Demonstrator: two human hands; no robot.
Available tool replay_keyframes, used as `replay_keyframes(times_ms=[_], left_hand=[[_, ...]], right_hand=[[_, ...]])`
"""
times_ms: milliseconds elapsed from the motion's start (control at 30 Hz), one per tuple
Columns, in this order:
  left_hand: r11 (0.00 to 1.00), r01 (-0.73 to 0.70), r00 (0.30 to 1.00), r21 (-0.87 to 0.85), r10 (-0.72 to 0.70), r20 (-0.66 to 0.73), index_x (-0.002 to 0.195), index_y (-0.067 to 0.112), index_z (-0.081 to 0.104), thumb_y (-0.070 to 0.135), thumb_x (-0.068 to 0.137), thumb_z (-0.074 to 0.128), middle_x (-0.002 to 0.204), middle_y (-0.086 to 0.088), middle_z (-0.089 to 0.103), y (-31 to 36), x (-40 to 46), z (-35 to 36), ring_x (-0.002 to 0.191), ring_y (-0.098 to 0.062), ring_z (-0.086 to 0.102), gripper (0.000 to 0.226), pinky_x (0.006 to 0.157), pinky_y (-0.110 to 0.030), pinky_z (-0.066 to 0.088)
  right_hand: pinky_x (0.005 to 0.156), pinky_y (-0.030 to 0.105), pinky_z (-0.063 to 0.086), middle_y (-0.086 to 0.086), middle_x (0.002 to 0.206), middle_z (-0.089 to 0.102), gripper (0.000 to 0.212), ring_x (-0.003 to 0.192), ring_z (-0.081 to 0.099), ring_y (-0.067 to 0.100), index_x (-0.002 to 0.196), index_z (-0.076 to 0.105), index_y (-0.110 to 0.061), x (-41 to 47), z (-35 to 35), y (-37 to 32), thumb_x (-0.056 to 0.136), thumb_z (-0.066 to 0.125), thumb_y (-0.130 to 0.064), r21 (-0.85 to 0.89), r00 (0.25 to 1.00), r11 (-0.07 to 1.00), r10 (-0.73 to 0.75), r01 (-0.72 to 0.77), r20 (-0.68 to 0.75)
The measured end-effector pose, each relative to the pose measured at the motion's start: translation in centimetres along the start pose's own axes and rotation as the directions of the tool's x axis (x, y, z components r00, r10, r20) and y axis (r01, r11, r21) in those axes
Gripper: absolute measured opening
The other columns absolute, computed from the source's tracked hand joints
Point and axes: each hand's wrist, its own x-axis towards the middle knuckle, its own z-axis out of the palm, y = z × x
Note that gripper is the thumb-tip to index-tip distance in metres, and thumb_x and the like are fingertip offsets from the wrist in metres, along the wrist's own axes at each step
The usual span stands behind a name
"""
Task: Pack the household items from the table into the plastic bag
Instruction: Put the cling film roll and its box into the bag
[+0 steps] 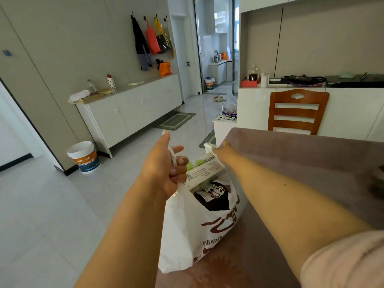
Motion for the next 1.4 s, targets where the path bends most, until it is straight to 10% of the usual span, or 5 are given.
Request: replay_keyframes(times_ms=[233,633,833,1067,1400], left_hand=[[1.000,0.000,1.000,0.011,0.000,-0.026,0.124,0.010,0.051,0.061,0.094,0.034,0.051,0.000,0.040,0.3,1.4,0.6,0.034,-0.005,0.025,0.062,0.034,-0.016,0.020],[0.984,-0.112,0.993,0.138,0.106,0.048,0.117,0.007,0.051,0.064,0.093,0.034,0.058,0.000,0.041,5.4,4.7,5.7,0.034,-0.004,0.026,0.063,0.031,-0.014,0.023],[0.963,-0.175,0.976,0.207,0.142,0.162,0.113,0.009,0.048,0.071,0.089,0.032,0.051,0.004,0.036,9.3,7.1,11.6,0.037,-0.005,0.022,0.068,0.033,-0.014,0.018],[0.951,-0.149,0.965,0.271,0.080,0.249,0.102,0.002,0.062,0.060,0.092,0.038,0.046,0.006,0.035,8.2,12.1,18.8,0.033,-0.004,0.022,0.064,0.031,-0.014,0.019],[0.892,-0.084,0.978,0.445,-0.012,0.209,0.092,0.009,0.054,0.035,0.093,0.052,0.063,0.000,0.034,-0.6,19.3,25.5,0.048,-0.008,0.024,0.026,0.030,-0.011,0.023]], right_hand=[[0.085,0.036,0.049,0.008,0.103,0.064,0.029,0.103,0.062,0.029,0.095,0.058,-0.009,2.8,1.3,-0.4,0.088,0.050,-0.036,-0.235,0.990,0.965,-0.093,0.116,0.108],[0.057,0.022,0.041,0.010,0.123,0.056,0.055,0.083,0.053,0.017,0.134,0.046,-0.014,2.7,-10.6,-2.5,0.083,0.062,0.002,0.557,0.933,0.788,-0.062,0.263,-0.354],[0.081,0.034,0.054,0.001,0.116,0.055,0.049,0.097,0.057,0.019,0.124,0.048,-0.026,0.0,-18.7,-1.1,0.083,0.065,-0.006,0.592,0.834,0.678,-0.058,0.437,-0.549],[0.040,0.019,0.035,0.003,0.101,0.059,0.042,0.052,0.058,0.013,0.117,0.045,-0.032,-2.0,-26.8,1.8,0.089,0.049,0.000,0.567,0.783,0.626,-0.117,0.536,-0.611],[0.053,0.024,0.046,-0.011,0.089,0.050,0.035,0.064,0.059,0.018,0.131,0.045,-0.030,0.9,-29.3,12.6,0.097,0.047,-0.024,0.364,0.824,0.916,0.070,0.171,-0.562]])
